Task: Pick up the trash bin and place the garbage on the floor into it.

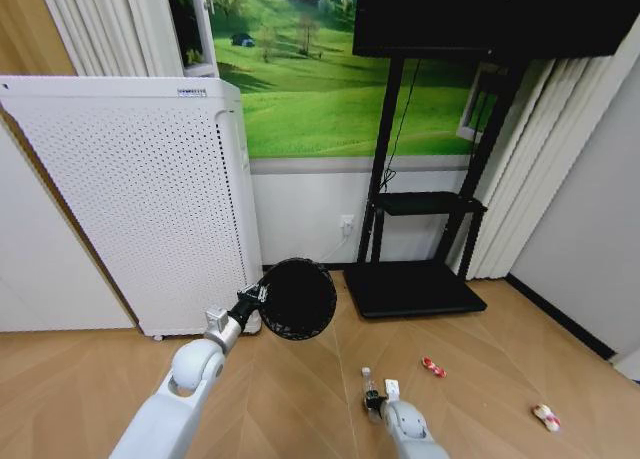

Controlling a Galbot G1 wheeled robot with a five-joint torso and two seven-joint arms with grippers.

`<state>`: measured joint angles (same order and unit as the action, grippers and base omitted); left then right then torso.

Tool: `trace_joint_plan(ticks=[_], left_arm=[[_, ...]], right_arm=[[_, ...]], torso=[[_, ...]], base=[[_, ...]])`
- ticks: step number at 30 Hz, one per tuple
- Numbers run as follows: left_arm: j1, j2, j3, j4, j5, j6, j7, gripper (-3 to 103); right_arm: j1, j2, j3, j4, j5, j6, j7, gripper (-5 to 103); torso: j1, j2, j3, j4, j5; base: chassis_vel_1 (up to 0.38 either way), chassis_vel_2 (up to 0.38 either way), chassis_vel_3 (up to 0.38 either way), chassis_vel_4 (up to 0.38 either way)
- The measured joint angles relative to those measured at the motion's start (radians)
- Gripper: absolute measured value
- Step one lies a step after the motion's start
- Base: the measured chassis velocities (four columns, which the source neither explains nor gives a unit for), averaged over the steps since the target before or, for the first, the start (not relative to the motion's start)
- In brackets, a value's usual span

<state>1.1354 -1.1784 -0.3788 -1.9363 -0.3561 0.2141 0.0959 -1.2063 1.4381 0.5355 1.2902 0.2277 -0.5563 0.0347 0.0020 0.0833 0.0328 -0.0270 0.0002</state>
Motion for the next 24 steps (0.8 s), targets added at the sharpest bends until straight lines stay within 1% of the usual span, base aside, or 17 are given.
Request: trace_joint_plan(ticks=[2,3,4,5,6,7,10,11,12,13,15,17,18,19,21,23,24], left_arm=[[-0.001,-0.013,-0.023,0.028,-0.001,0.0,-0.042,4],[-0.001,-0.017,-0.03,0.037,-0.003,0.0,-0.051,4],[-0.004,-0.026,-0.048,0.059,-0.012,0.002,-0.076,4],[-0.004,-0.026,-0.048,0.059,-0.012,0.002,-0.076,4],[-0.006,-0.033,-0.055,0.079,-0.03,0.006,-0.099,4],[-0.006,-0.033,-0.055,0.079,-0.03,0.006,-0.099,4],[-0.02,-0.044,-0.032,0.13,-0.104,0.023,-0.153,4],[-0.02,-0.044,-0.032,0.13,-0.104,0.023,-0.153,4],[-0.024,-0.045,-0.02,0.139,-0.108,0.024,-0.156,4],[-0.032,-0.049,0.009,0.15,-0.109,0.027,-0.158,4],[-0.035,-0.051,0.023,0.153,-0.107,0.028,-0.158,4],[-0.048,-0.058,0.068,0.155,-0.096,0.028,-0.166,4],[-0.048,-0.058,0.068,0.155,-0.096,0.028,-0.166,4],[-0.06,-0.06,0.102,0.158,-0.093,0.031,-0.166,4],[-0.066,-0.061,0.114,0.162,-0.092,0.031,-0.166,4],[-0.09,-0.068,0.157,0.197,-0.09,0.033,-0.173,4],[-0.09,-0.068,0.157,0.197,-0.09,0.033,-0.173,4]], right_arm=[[-0.014,-0.01,0.04,0.073,0.049,0.006,0.01,24],[-0.019,-0.014,0.049,0.093,0.064,0.008,0.013,22],[-0.033,-0.024,0.071,0.146,0.106,0.013,0.022,22],[-0.033,-0.024,0.071,0.146,0.106,0.013,0.022,22],[-0.046,-0.032,0.09,0.201,0.145,0.017,0.027,22],[-0.046,-0.032,0.09,0.201,0.145,0.017,0.027,22],[-0.092,-0.046,0.14,0.428,0.25,0.008,0.036,22],[-0.092,-0.046,0.14,0.428,0.25,0.008,0.036,22],[-0.098,-0.046,0.145,0.47,0.264,0.001,0.041,22],[-0.103,-0.046,0.148,0.538,0.283,-0.011,0.05,22],[-0.104,-0.046,0.146,0.565,0.289,-0.02,0.053,22],[-0.106,-0.045,0.134,0.627,0.3,-0.039,0.055,22],[-0.106,-0.045,0.134,0.627,0.3,-0.039,0.055,22],[-0.109,-0.044,0.125,0.661,0.304,-0.045,0.055,22],[-0.112,-0.043,0.121,0.676,0.307,-0.046,0.055,22],[-0.122,-0.042,0.108,0.745,0.326,-0.046,0.05,22],[-0.122,-0.042,0.108,0.745,0.326,-0.046,0.05,22]], torso=[[0.0,0.0,0.0,0.0001,-0.0002],[0.0,0.0,0.0,0.0001,-0.0002],[0.0,0.0,0.0,0.0001,-0.0002],[0.0,0.0,0.0,0.0001,-0.0002],[0.0,0.0,0.0,0.0002,0.0],[0.0,0.0,0.0,0.0002,0.0],[0.0,0.0,0.0,0.0001,-0.0002],[0.0,0.0,0.0,0.0001,-0.0002],[0.0,0.0,0.0,0.0,-0.0003],[0.0,0.0,0.0,-0.0001,-0.0003],[0.0,0.0,0.0,0.0,-0.0003],[0.0,0.0,0.0,0.0001,0.0],[0.0,0.0,0.0,0.0001,0.0],[0.0,0.0,0.0,0.0001,-0.0001],[0.0,0.0,0.0,0.0,-0.0001],[0.0,0.0,0.0,-0.0001,0.0],[0.0,0.0,0.0,-0.0001,0.0]], base=[[0.0,0.0,0.0,0.0],[0.0,0.0,0.0,0.0],[0.0,0.0,0.0,0.0],[0.0,0.0,0.0,0.0],[0.0,0.0,0.0,0.0],[0.0,0.0,0.0,0.0],[0.0,0.0,0.0,0.0],[0.0,0.0,0.0,0.0],[0.0,0.0,0.0,0.0],[0.0,0.0,0.0,0.0],[0.0,0.0,0.0,0.0],[0.0,0.0,0.0,0.0],[0.0,0.0,0.0,0.0],[0.0,0.0,0.0,0.0],[0.0,0.0,0.0,0.0],[0.0,0.0,0.0,0.0],[0.0,0.0,0.0,0.0]])
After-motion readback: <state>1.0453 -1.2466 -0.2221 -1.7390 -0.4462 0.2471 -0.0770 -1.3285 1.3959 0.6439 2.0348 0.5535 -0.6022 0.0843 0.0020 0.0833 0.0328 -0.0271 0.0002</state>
